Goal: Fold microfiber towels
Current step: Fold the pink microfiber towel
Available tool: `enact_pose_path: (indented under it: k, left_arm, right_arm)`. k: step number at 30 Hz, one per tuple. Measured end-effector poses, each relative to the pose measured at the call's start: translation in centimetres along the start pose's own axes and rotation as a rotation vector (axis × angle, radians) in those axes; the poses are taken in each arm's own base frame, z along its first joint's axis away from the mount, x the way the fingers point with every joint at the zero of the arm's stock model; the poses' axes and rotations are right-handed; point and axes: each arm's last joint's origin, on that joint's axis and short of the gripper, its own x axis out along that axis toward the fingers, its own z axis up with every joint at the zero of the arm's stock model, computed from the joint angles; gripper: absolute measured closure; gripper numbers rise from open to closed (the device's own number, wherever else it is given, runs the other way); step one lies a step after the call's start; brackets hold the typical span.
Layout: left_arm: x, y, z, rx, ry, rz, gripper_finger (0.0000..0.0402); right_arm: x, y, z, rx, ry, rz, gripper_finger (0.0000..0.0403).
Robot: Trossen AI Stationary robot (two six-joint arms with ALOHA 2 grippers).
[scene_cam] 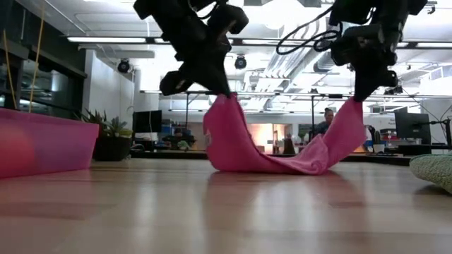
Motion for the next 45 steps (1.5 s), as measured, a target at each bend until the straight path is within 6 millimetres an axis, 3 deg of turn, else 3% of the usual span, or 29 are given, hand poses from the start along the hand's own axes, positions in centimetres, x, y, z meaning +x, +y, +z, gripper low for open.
enact_pose_path:
  k: [5, 12, 18, 21, 25, 31, 35, 40, 45]
  left_arm:
    - [-0.1, 1.7, -0.1, 0.113, 0.040, 0.158, 0.0381]
    - [-0.7, 5.1, 0.8, 0.261, 0.127, 0.378, 0.0306]
    - [-1.1, 6.5, 1.9, 0.271, 0.164, 0.363, 0.0232]
    - [-0.6, 4.9, 2.4, 0.277, 0.098, 0.183, 0.0203]
    - [1.2, 1.2, 2.0, 0.350, -0.051, -0.009, 0.0183]
    - [6.6, -2.1, -0.2, 0.404, 0.000, -0.074, 0.0181]
    - [9.8, -4.0, -0.2, 0.456, 0.009, -0.086, 0.0181]
    - [13.1, -5.0, -0.1, 0.536, -0.004, -0.071, 0.0181]
    - [14.3, -4.7, -0.3, 0.555, -0.022, -0.016, 0.0181]
  right_arm:
    - [1.2, -0.1, 1.0, 0.001, 0.001, -0.023, 0.0403]
    - [3.5, 0.4, 2.7, -0.020, -0.017, -0.015, 0.0403]
    - [3.9, 0.6, 3.2, -0.024, -0.049, 0.002, 0.0403]
    - [3.6, 0.6, 3.0, -0.025, -0.050, 0.002, 0.0403]
    - [3.1, 0.4, 2.6, -0.021, -0.028, -0.010, 0.0403]
    - [2.9, 0.3, 2.4, 0.007, -0.028, -0.014, 0.0403]
    - [2.9, 0.3, 2.5, 0.024, -0.034, -0.013, 0.0403]
    - [2.9, 0.3, 2.5, 0.024, -0.034, -0.012, 0.0403]
    - [2.9, 0.4, 2.5, 0.024, -0.036, -0.011, 0.0403]
